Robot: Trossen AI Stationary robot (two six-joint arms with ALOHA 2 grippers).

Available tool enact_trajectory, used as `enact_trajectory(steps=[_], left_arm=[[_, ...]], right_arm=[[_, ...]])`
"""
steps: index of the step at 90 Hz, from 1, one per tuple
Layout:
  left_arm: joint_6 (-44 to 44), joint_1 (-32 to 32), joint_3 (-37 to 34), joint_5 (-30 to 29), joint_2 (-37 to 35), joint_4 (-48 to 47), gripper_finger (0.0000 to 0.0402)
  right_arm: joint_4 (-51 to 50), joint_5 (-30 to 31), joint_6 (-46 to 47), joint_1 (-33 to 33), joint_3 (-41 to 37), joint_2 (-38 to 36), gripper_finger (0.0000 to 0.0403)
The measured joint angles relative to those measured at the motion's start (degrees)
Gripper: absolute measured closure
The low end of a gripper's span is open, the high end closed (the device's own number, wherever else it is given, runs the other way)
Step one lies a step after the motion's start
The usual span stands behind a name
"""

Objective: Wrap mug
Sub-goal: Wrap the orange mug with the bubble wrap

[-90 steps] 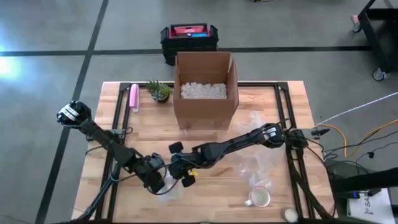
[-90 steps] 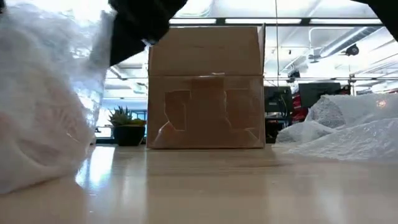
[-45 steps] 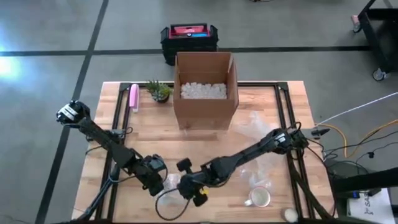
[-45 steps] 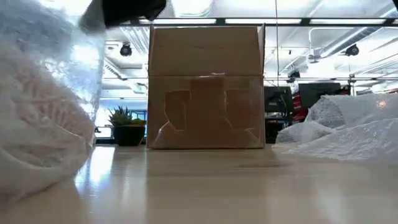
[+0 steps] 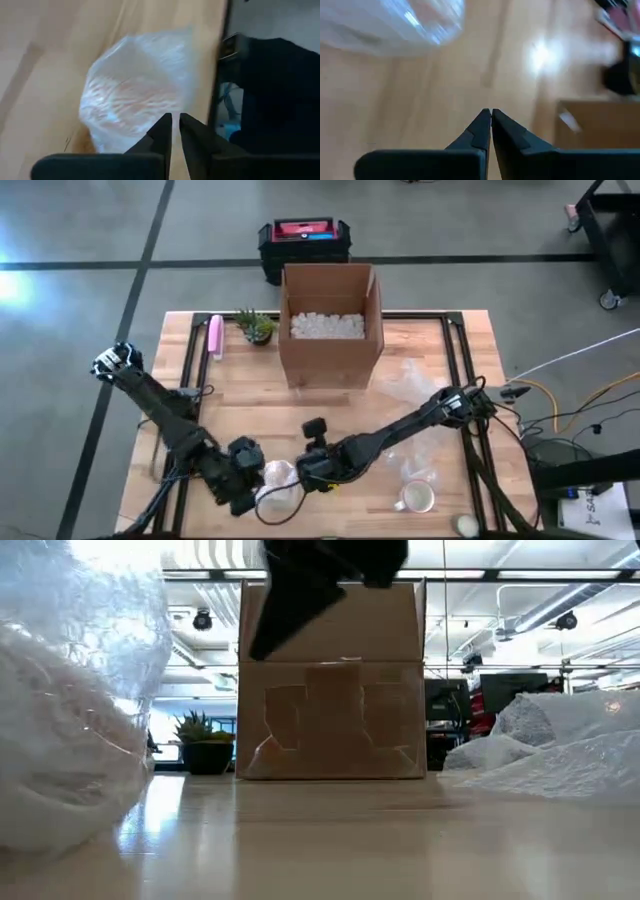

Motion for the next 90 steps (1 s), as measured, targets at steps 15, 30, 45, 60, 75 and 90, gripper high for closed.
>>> enact_trajectory(steps=[15,30,45,60,75,90], left_arm=[[5.0,-3.2,12.2,-2.9,9.6,-5.1,0.0396],[5.9,-3.1,23.4,-1.4,21.7,-13.8,0.0401],[1.7,-5.3,35.4,-1.9,31.8,-26.3,0.0401],[-0.6,-6.1,42.0,-3.1,37.8,-29.9,0.0396],[-0.4,-4.7,45.5,-1.4,40.6,-31.3,0.0386],[-3.3,-4.1,45.7,2.6,39.8,-31.6,0.0333]], right_arm=[[3.5,-1.6,1.2,0.0,-2.3,-0.2,0.0401],[12.2,-10.1,0.1,-0.8,-6.9,-0.3,0.0401],[15.5,-10.9,2.0,-1.8,-10.9,-0.3,0.0401],[18.3,-10.6,4.2,-2.2,-13.5,-0.3,0.0401],[19.0,-10.5,7.4,-2.1,-14.0,-0.5,0.0401],[19.1,-10.3,10.0,-0.9,-14.2,-0.6,0.0401]])
